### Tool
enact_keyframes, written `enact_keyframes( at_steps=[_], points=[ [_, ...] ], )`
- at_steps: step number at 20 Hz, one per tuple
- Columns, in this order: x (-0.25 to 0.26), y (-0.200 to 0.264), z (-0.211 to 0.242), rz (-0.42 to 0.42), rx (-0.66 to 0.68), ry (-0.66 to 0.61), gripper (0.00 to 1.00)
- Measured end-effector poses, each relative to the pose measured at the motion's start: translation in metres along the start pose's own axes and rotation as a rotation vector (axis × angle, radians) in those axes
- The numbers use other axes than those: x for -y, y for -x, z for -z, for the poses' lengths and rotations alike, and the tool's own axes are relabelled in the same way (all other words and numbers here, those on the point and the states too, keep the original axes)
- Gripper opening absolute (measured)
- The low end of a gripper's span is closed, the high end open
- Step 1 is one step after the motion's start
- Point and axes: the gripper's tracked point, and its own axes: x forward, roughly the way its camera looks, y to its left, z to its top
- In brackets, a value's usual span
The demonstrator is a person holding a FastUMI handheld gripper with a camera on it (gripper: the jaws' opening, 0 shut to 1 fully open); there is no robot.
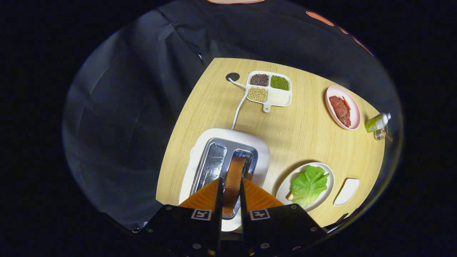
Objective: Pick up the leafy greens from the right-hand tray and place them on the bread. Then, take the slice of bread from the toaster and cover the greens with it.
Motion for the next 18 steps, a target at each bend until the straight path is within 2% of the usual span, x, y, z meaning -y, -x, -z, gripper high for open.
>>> enact_keyframes(
  at_steps=[2,6,8,15,18],
  points=[
    [-0.001,0.001,0.000,-0.007,0.007,-0.002,0.16],
    [0.004,0.011,-0.004,-0.058,0.050,-0.025,0.10],
    [0.008,0.022,-0.006,-0.094,0.078,-0.040,0.09],
    [0.025,0.085,-0.006,-0.300,0.198,-0.057,0.09],
    [0.049,0.106,0.001,-0.326,0.253,-0.064,0.09]
  ],
)
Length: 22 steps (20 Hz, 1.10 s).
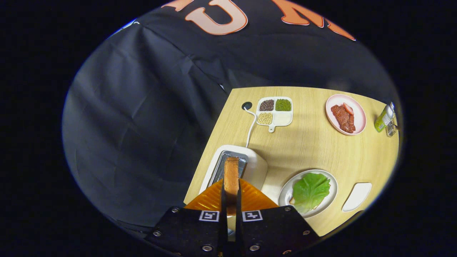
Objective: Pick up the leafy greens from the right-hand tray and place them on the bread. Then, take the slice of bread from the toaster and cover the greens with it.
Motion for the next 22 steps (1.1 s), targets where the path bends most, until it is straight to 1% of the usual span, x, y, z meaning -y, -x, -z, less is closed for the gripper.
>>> enact_keyframes(
  at_steps=[3,5,8,12,19,21,22],
  points=[
    [0.022,0.022,0.000,-0.028,0.041,-0.013,0.09],
    [0.044,0.028,0.008,-0.042,0.052,-0.001,0.09],
    [0.075,0.029,0.029,-0.055,0.034,-0.048,0.09],
    [0.120,0.018,0.058,-0.051,0.004,-0.077,0.09],
    [0.178,-0.013,0.101,-0.098,-0.037,-0.208,0.09],
    [0.190,-0.023,0.109,-0.117,-0.035,-0.225,0.09],
    [0.201,-0.032,0.113,-0.103,-0.029,-0.227,0.09]
  ],
)
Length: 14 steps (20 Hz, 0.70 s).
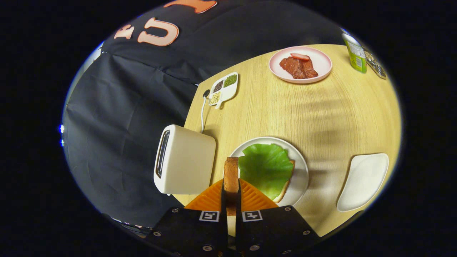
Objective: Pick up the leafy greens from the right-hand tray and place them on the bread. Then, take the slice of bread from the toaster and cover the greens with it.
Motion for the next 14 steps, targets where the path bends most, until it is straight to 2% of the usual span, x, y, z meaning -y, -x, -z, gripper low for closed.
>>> enact_keyframes(
  at_steps=[3,7,9,10,11,12,14],
  points=[
    [0.021,-0.013,0.004,0.015,0.011,-0.051,0.09],
    [0.047,-0.019,0.007,0.089,0.012,-0.016,0.09],
    [0.061,-0.021,0.006,0.145,0.026,0.012,0.14],
    [0.070,-0.020,0.006,0.183,0.029,0.036,0.25],
    [0.075,-0.020,0.007,0.220,0.028,0.052,0.30],
    [0.082,-0.018,0.008,0.253,0.032,0.071,0.40],
    [0.086,-0.011,0.004,0.292,0.062,0.101,0.46]
  ],
)
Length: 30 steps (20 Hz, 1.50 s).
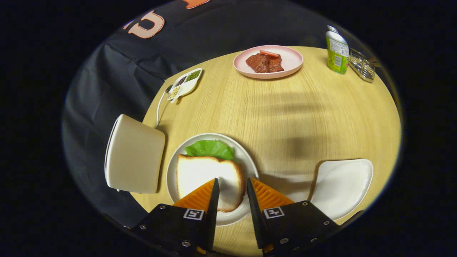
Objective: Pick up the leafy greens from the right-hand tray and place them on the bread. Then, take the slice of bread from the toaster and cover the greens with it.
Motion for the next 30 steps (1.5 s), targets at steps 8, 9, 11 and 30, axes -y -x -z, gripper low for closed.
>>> enact_keyframes(
  at_steps=[8,9,11,30],
  points=[
    [-0.003,0.073,-0.064,0.059,0.254,0.072,0.72],
    [-0.006,0.090,-0.078,0.059,0.308,0.078,0.73],
    [-0.013,0.127,-0.108,0.068,0.425,0.091,0.80],
    [-0.054,0.384,-0.236,0.266,1.212,0.301,0.93]
  ],
)
